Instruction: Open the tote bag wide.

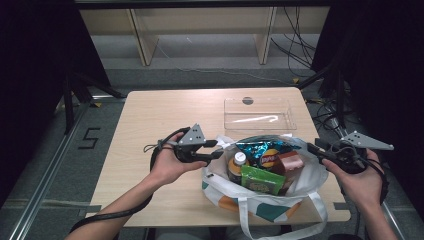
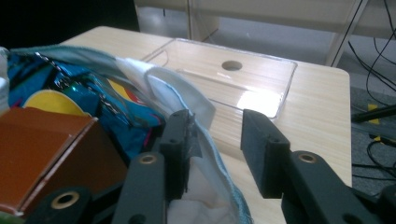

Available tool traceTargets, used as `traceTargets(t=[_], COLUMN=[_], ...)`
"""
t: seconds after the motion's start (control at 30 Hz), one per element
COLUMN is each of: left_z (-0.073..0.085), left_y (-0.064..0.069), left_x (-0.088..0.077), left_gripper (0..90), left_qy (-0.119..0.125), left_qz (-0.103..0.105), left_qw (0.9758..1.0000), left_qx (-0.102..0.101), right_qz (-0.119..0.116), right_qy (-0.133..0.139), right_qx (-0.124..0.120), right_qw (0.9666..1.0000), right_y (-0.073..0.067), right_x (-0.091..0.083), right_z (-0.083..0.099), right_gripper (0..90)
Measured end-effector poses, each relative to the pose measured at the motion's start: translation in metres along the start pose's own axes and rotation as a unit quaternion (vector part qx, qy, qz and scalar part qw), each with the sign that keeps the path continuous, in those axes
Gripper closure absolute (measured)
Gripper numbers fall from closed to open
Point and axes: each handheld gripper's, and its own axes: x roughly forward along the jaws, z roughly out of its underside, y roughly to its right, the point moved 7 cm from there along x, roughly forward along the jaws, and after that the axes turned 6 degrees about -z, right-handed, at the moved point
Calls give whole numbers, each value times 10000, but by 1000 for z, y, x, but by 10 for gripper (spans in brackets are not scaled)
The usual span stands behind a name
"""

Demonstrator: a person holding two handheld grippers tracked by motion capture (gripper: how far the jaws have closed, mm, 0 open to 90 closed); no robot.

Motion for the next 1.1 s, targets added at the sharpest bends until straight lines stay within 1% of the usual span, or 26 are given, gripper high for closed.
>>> traceTargets(t=[0.07, 0.1, 0.13, 0.17, 0.23, 0.27, 0.33, 0.37, 0.4, 0.43, 0.47, 0.5, 0.57, 0.6, 0.63, 0.67, 0.7, 0.73, 0.77, 0.8, 0.87, 0.9, 0.93, 1.0, 1.03, 1.1], left_z=[2, 2, 2, 2, 1, 0, -3, -5, -6, -9, -9, -8, -2, 2, 6, 8, 11, 12, 12, 14, 18, 20, 22, 26, 28, 31], left_y=[0, -1, -1, -2, -3, -2, -3, -5, -4, -6, -6, -7, -7, -8, -7, -7, -7, -8, -7, -8, -7, -7, -7, -6, -5, -6], left_x=[3, 4, 5, 6, 6, 6, 5, 4, 4, 3, 5, 5, 12, 15, 19, 22, 26, 27, 29, 30, 34, 37, 38, 44, 46, 49], left_gripper=[696, 696, 717, 737, 779, 799, 834, 849, 855, 860, 860, 860, 863, 863, 865, 865, 865, 865, 865, 865, 865, 865, 866, 866, 866, 866], left_qy=[-49, -63, -96, -91, -163, -144, -115, -115, -50, -16, 29, 3, -31, -67, -110, -135, -132, -192, -175, -259, -360, -398, -463, -503, -514, -527], left_qz=[34, 42, 47, 47, 27, -23, -151, -185, -237, -249, -272, -280, -338, -313, -326, -301, -335, -332, -404, -438, -520, -547, -550, -553, -579, -579], left_qw=[9999, 9998, 9999, 9997, 9995, 9995, 9995, 9993, 9996, 9995, 9996, 9996, 9993, 9993, 9990, 9992, 9990, 9991, 9988, 9987, 9980, 9975, 9970, 9968, 9968, 9967], left_qx=[138, 188, 131, 203, 271, 269, 262, 320, 174, 179, 55, 74, -173, -186, -300, -225, -263, -183, -208, 19, 82, 184, 274, 295, 202, 210], right_qz=[-25, -66, -118, -36, -36, -72, -59, -90, -50, 15, 15, 21, 75, 119, 240, 281, 281, 355, 370, 403, 400, 408, 435, 403, 396, 366], right_qy=[-28, -105, -67, -166, -176, -185, -224, -180, -243, -229, -229, -215, -161, -256, -193, -280, -280, -294, -381, -480, -497, -497, -497, -522, -536, -618], right_qx=[-38, -9, -61, -67, -41, -150, -146, -63, -119, -260, -260, -233, -417, -279, -576, -444, -444, -635, -685, -646, -684, -568, -602, -514, -433, -321], right_qw=[10000, 9999, 9999, 9998, 9998, 9997, 9996, 9998, 9996, 9994, 9994, 9995, 9990, 9992, 9979, 9982, 9982, 9969, 9962, 9959, 9956, 9963, 9960, 9965, 9968, 9969], right_y=[2, 1, 1, 1, 0, 0, -1, -3, -3, -3, -3, -3, 0, -3, -2, -5, -5, -3, -2, -2, 0, 0, 2, 6, 8, 10], right_x=[2, 3, 5, 5, 5, 5, 5, 5, 3, 3, 3, 4, 7, 9, 16, 17, 17, 20, 24, 24, 26, 28, 30, 33, 34, 37], right_z=[1, 3, 3, 4, 4, 3, 3, 1, 0, -2, -2, -2, -2, 2, 4, 6, 6, 7, 9, 12, 13, 15, 16, 20, 22, 28], right_gripper=[698, 718, 742, 764, 799, 819, 847, 863, 875, 884, 884, 885, 888, 889, 890, 890, 890, 890, 891, 891, 891, 891, 891, 892, 891, 892])
